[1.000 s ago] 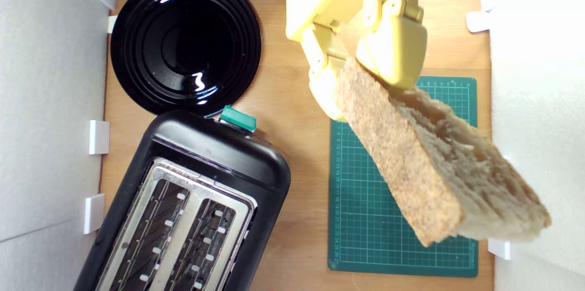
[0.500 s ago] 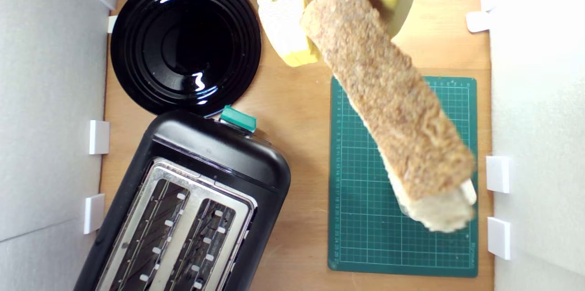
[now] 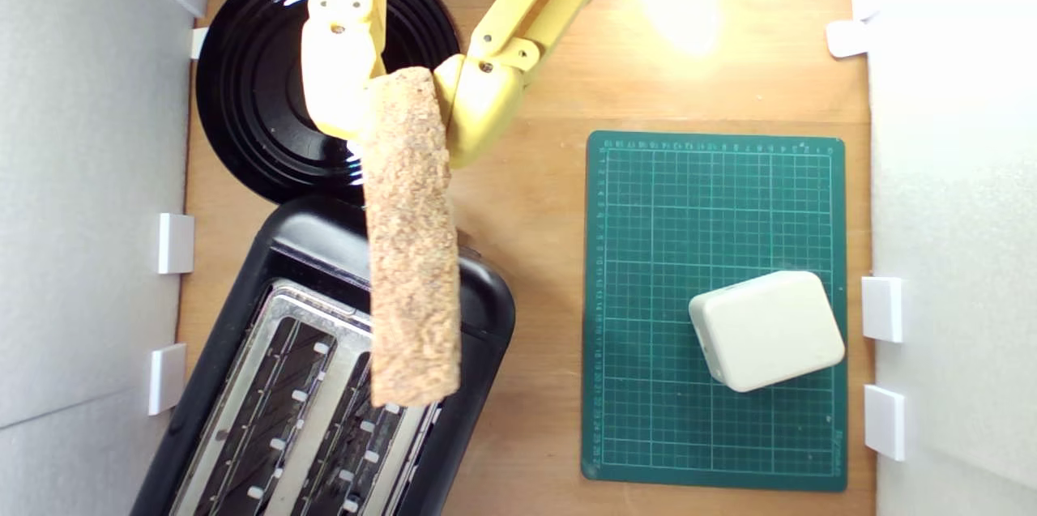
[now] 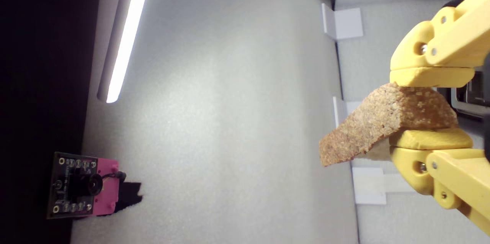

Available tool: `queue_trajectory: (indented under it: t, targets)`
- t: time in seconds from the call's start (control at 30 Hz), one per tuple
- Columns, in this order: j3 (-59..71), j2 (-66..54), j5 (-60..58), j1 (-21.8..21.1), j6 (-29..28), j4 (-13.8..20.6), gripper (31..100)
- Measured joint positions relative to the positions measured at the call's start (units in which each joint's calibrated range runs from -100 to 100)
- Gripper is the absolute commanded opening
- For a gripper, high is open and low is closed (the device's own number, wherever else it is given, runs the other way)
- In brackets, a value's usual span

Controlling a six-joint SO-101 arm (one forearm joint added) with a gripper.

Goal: Pick bread and place in toaster

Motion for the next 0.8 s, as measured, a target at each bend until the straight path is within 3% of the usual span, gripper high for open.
queue_trajectory:
  t: [0.13, 0.3, 0.47, 0.8]
  targets:
    - [0.00, 0.00, 6.02, 3.75, 1.81, 0.09, 52.3]
    - [0.00, 0.08, 14.32, 3.57, 3.31, 0.09, 52.3]
    - [0.00, 0.25, 15.25, 8.15, 3.62, 0.27, 52.3]
    - [-13.22, 8.90, 15.59, 8.79, 4.55, 0.18, 52.3]
